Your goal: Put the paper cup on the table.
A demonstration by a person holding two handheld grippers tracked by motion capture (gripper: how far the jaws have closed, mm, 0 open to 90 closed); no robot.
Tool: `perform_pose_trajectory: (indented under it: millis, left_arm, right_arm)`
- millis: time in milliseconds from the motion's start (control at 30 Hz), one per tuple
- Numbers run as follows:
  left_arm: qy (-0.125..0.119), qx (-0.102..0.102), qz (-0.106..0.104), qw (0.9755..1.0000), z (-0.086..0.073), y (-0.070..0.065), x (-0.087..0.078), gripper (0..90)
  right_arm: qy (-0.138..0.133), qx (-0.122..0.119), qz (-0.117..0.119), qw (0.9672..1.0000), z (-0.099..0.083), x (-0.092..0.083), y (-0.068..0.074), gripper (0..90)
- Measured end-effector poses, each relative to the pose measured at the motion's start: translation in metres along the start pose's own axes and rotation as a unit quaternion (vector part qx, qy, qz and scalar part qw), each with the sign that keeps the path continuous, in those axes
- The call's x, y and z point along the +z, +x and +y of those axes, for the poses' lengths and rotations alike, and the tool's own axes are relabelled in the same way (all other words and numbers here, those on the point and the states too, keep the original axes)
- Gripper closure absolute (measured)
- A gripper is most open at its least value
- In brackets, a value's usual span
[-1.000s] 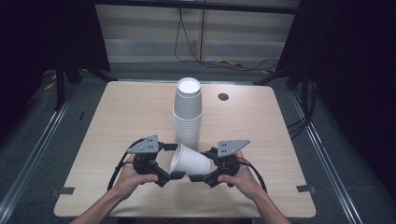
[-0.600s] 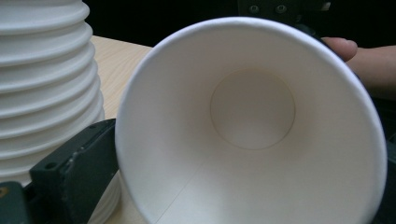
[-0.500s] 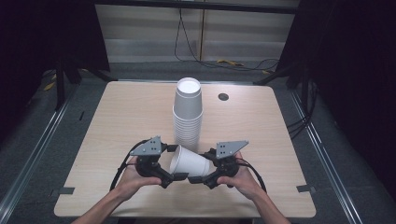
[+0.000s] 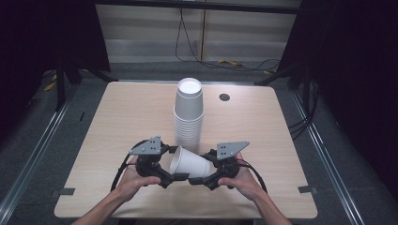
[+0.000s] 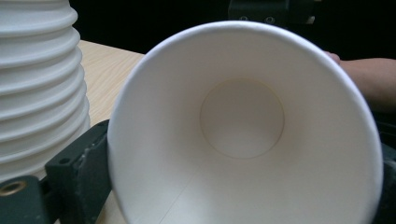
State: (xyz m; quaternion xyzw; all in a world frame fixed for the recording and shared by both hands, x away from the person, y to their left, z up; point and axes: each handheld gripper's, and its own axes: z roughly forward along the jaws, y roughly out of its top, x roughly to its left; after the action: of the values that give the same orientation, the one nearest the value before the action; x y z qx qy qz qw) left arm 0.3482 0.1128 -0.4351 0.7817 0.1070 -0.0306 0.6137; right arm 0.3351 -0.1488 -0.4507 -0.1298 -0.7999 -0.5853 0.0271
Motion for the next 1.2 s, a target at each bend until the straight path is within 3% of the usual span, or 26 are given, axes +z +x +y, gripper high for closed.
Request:
perform_pose_trajectory:
  millis: [33,100,333,367,433,567,733,1033,1200]
  left_arm:
    - [0.000,0.001,0.007,1.0000,0.000,-0.001,0.000,6.6]
    - [0.001,0.006,-0.002,1.0000,0.002,-0.001,-0.002,7.6]
    - [0.004,0.009,-0.003,0.9999,0.005,-0.002,-0.004,9.5]
    - [0.008,0.011,0.005,0.9999,0.005,-0.003,-0.005,9.7]
    - [0.009,0.011,-0.004,0.9999,0.006,-0.003,-0.005,9.9]
    - [0.016,0.009,-0.002,0.9998,0.007,-0.002,-0.005,10.0]
    - [0.019,0.005,0.000,0.9998,0.007,0.001,-0.008,10.1]
    - [0.027,-0.008,0.004,0.9996,0.006,0.009,-0.006,10.0]
    - [0.034,-0.005,0.005,0.9994,0.008,0.010,-0.007,10.0]
  right_arm:
    - [0.000,0.000,0.002,1.0000,0.000,0.000,0.000,22.4]
    - [0.003,0.000,0.003,1.0000,0.000,0.001,0.000,22.3]
    - [0.006,-0.004,0.004,1.0000,-0.001,0.003,0.000,22.4]
    - [0.006,-0.004,0.004,1.0000,0.000,0.003,0.000,22.4]
    - [0.007,-0.005,0.005,1.0000,0.000,0.003,0.001,22.4]
    - [0.011,-0.001,0.004,0.9999,0.000,0.003,0.000,21.7]
    - [0.016,0.004,-0.011,0.9998,0.000,0.001,0.000,13.9]
    - [0.024,0.006,-0.030,0.9992,-0.001,-0.005,-0.002,13.6]
    - [0.032,0.006,-0.051,0.9982,-0.005,-0.011,-0.005,13.6]
